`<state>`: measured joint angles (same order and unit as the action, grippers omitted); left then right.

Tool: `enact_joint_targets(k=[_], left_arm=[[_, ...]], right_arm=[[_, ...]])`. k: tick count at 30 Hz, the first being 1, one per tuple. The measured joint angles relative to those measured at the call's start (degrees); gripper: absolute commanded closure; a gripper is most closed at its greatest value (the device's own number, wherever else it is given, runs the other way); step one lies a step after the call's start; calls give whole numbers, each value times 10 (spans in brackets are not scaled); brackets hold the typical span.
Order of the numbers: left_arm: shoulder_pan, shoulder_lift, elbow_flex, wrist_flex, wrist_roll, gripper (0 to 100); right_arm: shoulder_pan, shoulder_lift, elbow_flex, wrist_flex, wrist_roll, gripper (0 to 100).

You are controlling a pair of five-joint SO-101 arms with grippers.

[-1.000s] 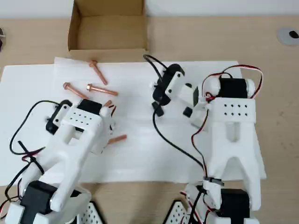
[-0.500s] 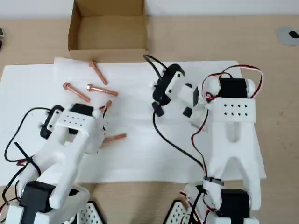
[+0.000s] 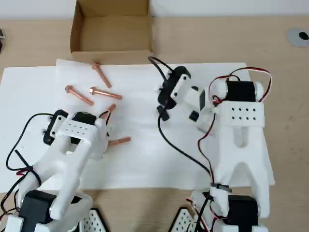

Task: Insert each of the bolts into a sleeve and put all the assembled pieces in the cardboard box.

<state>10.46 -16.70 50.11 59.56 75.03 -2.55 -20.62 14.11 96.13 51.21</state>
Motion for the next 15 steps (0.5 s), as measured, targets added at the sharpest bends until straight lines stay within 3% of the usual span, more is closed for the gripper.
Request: enact_joint_targets(k=[6, 15], left_arm=[[2, 4, -10, -20, 0, 984], [-14, -4, -12, -18, -48, 988]], right_arm=[[0, 0, 0, 0, 0, 988], [0, 0, 0, 0, 0, 988]])
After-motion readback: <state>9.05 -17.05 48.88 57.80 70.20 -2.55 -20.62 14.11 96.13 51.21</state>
